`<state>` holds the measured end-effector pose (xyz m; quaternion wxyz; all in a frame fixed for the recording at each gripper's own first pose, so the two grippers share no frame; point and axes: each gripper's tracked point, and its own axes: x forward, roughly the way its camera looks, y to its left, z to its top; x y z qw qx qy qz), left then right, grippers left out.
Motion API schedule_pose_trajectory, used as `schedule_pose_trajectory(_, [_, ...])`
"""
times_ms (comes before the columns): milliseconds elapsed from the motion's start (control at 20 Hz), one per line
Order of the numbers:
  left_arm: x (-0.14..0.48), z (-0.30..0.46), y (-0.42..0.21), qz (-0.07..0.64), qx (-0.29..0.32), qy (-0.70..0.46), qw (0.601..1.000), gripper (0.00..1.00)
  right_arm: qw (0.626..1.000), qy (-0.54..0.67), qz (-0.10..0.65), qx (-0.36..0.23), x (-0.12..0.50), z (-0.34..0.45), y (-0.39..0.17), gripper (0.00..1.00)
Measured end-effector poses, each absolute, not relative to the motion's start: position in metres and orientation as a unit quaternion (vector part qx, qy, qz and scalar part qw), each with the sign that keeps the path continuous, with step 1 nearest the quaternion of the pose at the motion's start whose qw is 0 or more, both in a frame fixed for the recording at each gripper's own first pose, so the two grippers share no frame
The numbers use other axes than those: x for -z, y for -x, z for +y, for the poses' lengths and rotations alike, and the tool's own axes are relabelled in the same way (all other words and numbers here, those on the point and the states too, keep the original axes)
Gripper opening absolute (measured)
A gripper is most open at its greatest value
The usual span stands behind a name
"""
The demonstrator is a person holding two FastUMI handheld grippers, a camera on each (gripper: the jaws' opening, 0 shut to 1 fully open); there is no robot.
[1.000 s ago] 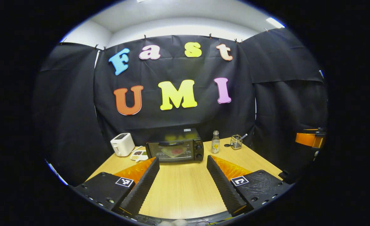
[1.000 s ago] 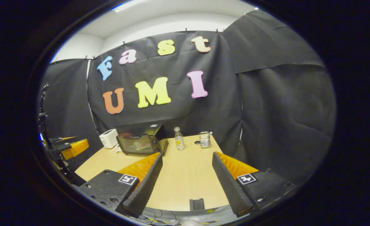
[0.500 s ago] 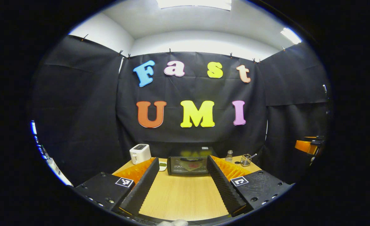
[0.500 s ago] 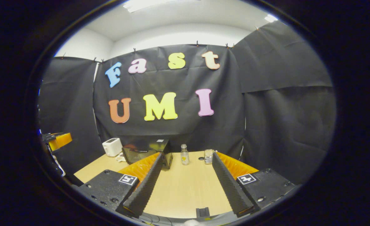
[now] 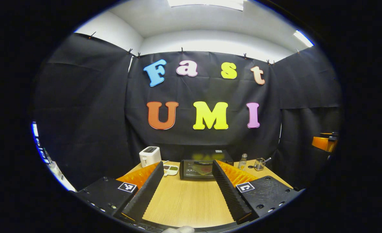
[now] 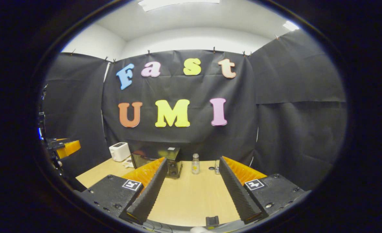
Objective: Open the electric oven with the left hand, put the food in, and close the electric oven.
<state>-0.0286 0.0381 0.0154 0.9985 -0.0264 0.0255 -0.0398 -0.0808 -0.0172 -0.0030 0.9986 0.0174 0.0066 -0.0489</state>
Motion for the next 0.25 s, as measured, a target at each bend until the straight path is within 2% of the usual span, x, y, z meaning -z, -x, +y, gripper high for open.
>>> schedule_pose_trajectory(50, [-0.018,0.027,0.03,0.022,0.049,0.026,0.998,0.95,0.999,-0.022,0.007,0.049,0.004,-0.02,0.08,0.96])
schedule_pose_trajectory(100, [-0.023,0.019,0.027,0.015,0.058,0.022,0.998,0.96,0.998,-0.024,0.005,0.051,0.001,-0.022,0.079,1.0])
schedule_pose_trajectory(250, [-0.02,0.001,0.023,0.019,0.077,0.016,0.997,0.95,0.997,-0.027,-0.002,0.069,0.0,-0.033,0.078,1.0])
